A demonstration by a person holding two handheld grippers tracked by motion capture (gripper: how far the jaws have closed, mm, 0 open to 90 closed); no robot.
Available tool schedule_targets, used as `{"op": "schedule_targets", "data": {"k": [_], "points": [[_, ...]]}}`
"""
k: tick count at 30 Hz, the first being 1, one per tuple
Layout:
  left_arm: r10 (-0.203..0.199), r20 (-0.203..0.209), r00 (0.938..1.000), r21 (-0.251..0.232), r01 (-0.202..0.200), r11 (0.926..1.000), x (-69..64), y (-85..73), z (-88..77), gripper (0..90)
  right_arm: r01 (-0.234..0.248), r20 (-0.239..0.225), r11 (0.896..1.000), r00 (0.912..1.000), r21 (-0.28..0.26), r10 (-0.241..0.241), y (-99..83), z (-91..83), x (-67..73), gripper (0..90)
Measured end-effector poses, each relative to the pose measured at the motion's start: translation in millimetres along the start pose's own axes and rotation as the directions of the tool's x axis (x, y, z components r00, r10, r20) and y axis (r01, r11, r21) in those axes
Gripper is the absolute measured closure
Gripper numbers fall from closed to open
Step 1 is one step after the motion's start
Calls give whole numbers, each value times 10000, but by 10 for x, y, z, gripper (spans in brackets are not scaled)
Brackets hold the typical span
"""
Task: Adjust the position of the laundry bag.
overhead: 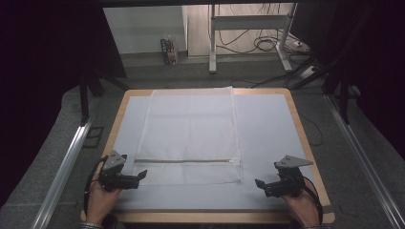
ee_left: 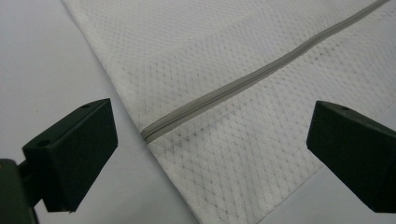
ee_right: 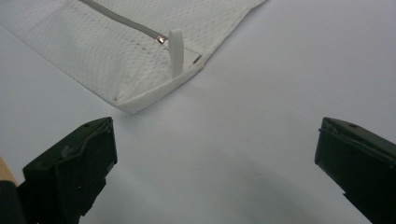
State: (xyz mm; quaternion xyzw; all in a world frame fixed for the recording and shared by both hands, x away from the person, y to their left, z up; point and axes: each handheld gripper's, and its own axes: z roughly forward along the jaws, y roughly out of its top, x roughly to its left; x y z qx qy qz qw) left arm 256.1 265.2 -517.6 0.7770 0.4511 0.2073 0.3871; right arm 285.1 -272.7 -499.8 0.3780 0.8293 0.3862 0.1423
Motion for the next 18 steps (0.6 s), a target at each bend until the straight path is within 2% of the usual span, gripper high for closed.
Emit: {"op": "schedule_targets", "data": {"k": [4, 7, 11, 15, 18], "points": [[181, -324, 9993, 498, -165, 9986, -17, -9, 40, 23, -47, -136, 9997, 9999, -221, 44, 4, 7, -10, 0], [419, -628, 9971, 846, -365, 9957, -38, -14, 80, 25, 47, -61, 9996, 10000, -278, -48, 11, 9, -2, 0], [357, -453, 9983, 712, -324, 9969, -39, -5, 85, 25, 107, -100, 9997, 9999, -229, -109, 8, 36, -1, 0], [413, -492, 9979, 791, -373, 9962, -47, -4, 92, 27, 182, -6, 9994, 9998, -309, -182, 18, 49, 8, 0], [294, -347, 9990, 827, -264, 9962, -53, 1, 107, 27, 292, -21, 9987, 9996, -425, -294, 36, 60, 30, 0]]}}
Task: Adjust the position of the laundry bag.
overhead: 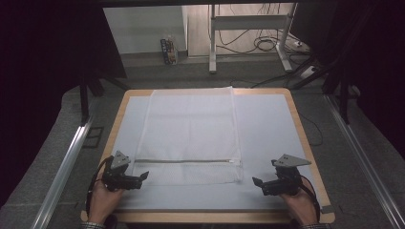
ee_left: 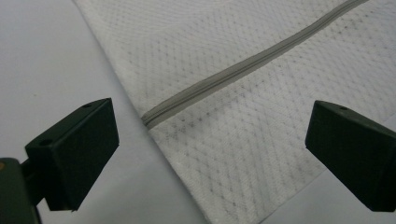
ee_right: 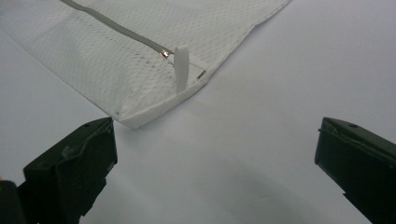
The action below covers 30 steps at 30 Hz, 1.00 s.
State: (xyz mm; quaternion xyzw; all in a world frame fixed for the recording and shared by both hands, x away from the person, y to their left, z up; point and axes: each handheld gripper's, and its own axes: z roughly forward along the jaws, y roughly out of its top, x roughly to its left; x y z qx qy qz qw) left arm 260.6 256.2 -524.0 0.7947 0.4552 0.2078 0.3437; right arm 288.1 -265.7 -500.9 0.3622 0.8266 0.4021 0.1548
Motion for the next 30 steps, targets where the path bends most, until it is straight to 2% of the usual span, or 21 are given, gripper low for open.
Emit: {"op": "schedule_targets", "data": {"k": [13, 16, 19, 22, 23, 26, 27, 29, 30], "points": [[-25, 170, 9999, 51, 24, 10000, 6, 12, 14, 26, -224, 32, 9993, 9997, 299, 223, 6, 53, -2, 0], [-118, 254, 9996, 328, 110, 9994, 15, 16, 48, 15, -472, -167, 9980, 9987, 419, 480, 18, 75, -8, 3], [43, 425, 9991, 538, -66, 9985, -1, 21, 80, 0, -431, -120, 9978, 9990, 500, 438, 37, 96, 3, 8], [-15, 599, 9982, 432, -11, 9991, -7, 33, 78, 0, -427, -41, 9977, 9991, 518, 430, 49, 110, 9, 8], [-46, 696, 9976, 237, 30, 9997, -6, 45, 69, 10, -459, 3, 9976, 9989, 509, 460, 59, 117, 10, 8], [-16, 664, 9978, 160, 6, 9999, -1, 55, 61, 29, -546, 46, 9973, 9985, 493, 545, 69, 123, -4, 8], [-61, 676, 9977, 94, 55, 9999, 18, 57, 59, 36, -789, -41, 9961, 9969, 396, 791, 79, 132, -30, 8], [-129, 721, 9973, 66, 125, 9999, 27, 60, 57, 36, -898, -86, 9953, 9959, 372, 902, 86, 133, -43, 8], [-113, 678, 9976, 2, 113, 9999, 37, 68, 50, 34, -1056, 61, 9938, 9944, 357, 1055, 109, 129, -56, 8]]}}
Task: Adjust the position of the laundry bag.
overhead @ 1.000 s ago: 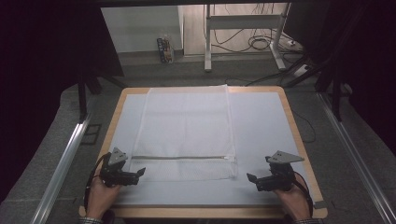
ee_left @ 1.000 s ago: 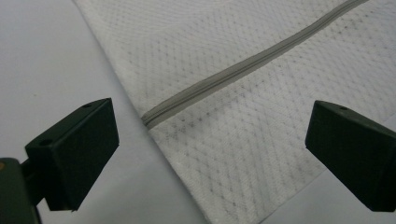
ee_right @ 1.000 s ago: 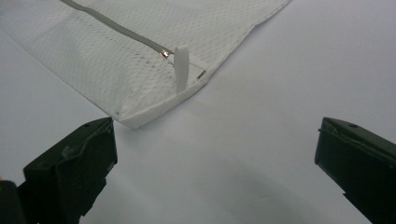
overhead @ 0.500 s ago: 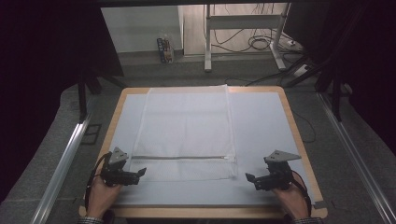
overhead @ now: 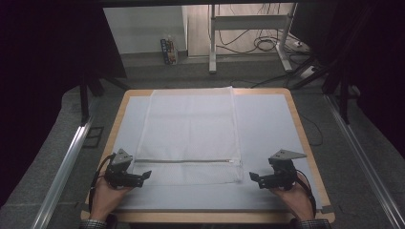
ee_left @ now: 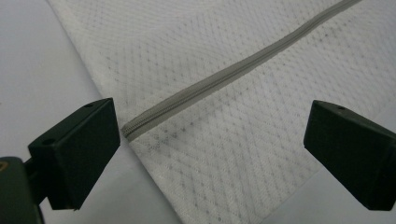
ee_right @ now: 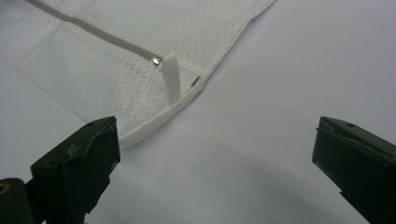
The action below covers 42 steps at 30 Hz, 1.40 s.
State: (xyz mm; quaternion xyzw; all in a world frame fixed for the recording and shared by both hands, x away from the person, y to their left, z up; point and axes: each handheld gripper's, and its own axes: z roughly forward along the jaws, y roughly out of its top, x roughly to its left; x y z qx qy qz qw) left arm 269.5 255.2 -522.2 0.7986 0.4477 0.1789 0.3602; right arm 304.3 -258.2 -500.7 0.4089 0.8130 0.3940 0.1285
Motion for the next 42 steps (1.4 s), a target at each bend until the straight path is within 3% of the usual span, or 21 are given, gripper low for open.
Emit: {"op": "schedule_targets", "data": {"k": [4, 7, 11, 19, 21, 26, 31, 36, 42], "points": [[-16, 34, 10000, -52, 16, 10000, 8, 17, -3, 38, -49, 134, 10000, 9999, 32, 48, 42, -23, -5, 13], [149, -162, 9998, -11, -149, 9999, -1, 47, 6, 64, -53, 247, 10000, 9997, 43, 52, 103, -61, -3, 71], [232, -109, 9997, -103, -233, 9997, 6, 66, 22, 98, 338, 564, 9993, 9978, 125, -345, 154, -80, 40, 152], [65, -140, 9999, 15, -64, 10000, 70, 120, 50, 110, 639, 457, 9975, 9968, 310, -653, 276, -11, 77, 270], [130, -259, 9996, 167, -126, 9998, 89, 144, 47, 123, 943, 479, 9944, 9942, 466, -965, 341, 46, 92, 309], [440, -504, 9978, 350, -422, 9985, 125, 230, 55, 161, 1096, 213, 9925, 9936, 544, -1109, 450, 172, 94, 340], [278, -341, 9990, 320, -268, 9991, 196, 290, 84, 184, 1179, 7, 9914, 9930, 564, -1181, 561, 288, 108, 394], [-209, 119, 9997, 150, 207, 9997, 346, 382, 118, 227, 1217, -97, 9915, 9926, 450, -1214, 684, 405, 112, 415], [-153, -230, 9996, 249, 159, 9996, 476, 424, 222, 244, 1190, 215, 9908, 9925, 651, -1206, 779, 604, 74, 476]]}}
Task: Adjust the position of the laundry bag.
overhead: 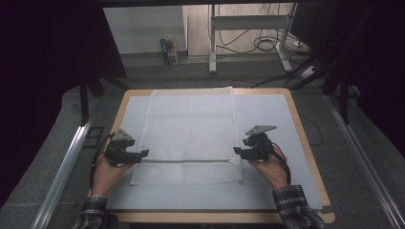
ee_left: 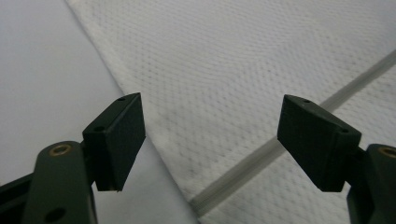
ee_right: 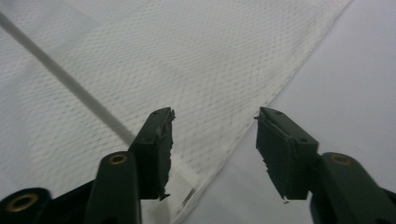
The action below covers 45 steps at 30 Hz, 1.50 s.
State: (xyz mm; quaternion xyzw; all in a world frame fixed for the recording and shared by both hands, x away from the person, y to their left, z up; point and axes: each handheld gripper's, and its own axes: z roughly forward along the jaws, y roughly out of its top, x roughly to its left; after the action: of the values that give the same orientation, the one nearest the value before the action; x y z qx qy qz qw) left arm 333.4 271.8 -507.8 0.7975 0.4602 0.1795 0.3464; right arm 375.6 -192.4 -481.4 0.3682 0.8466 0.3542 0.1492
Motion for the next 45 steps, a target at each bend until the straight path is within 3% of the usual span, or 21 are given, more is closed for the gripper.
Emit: {"op": "schedule_targets", "data": {"k": [4, 5, 6, 8, 13, 24, 34, 37, 39, 40, 45], "points": [[95, -517, 9986, -35, -97, 9999, 51, -1, 64, 301, -41, 213, 9999, 9998, 132, 38, 34, 100, -65, 536], [95, -517, 9986, -35, -97, 9999, 51, -1, 64, 325, -89, 265, 9999, 9996, 111, 86, 40, 124, -75, 544], [-205, -509, 9985, -188, 196, 9996, 91, -24, 94, 349, -110, 337, 9998, 9994, 138, 105, 44, 146, -81, 560], [-234, -524, 9984, -225, 223, 9995, 109, -42, 101, 386, -31, 447, 9998, 9990, 177, 23, 41, 190, -88, 579], [-791, -331, 9963, -343, 780, 9964, 211, -135, 129, 420, -42, 481, 9997, 9988, 235, 30, 4, 272, -108, 595], [-727, -636, 9953, -206, 716, 9972, 207, -128, 225, 532, -118, 792, 9994, 9968, 331, 91, -38, 338, -150, 645], [-696, -927, 9933, 213, 718, 9972, 193, -150, 334, 536, 46, 789, 9987, 9968, 513, -86, -54, 463, -131, 602], [-666, -883, 9939, 362, 700, 9969, 196, -157, 355, 542, -54, 743, 9979, 9972, 645, 6, -65, 491, -128, 633], [-751, -658, 9950, 311, 772, 9965, 203, -162, 356, 610, -447, 737, 9962, 9965, 751, 392, -48, 486, -121, 697], [-851, -348, 9958, 278, 861, 9959, 216, -172, 356, 638, -537, 786, 9952, 9958, 817, 473, -44, 483, -119, 722], [-1099, -112, 9939, 250, 1101, 9936, 233, -179, 357, 731, -712, 525, 9930, 9964, 939, 665, -31, 476, -101, 861]]}}
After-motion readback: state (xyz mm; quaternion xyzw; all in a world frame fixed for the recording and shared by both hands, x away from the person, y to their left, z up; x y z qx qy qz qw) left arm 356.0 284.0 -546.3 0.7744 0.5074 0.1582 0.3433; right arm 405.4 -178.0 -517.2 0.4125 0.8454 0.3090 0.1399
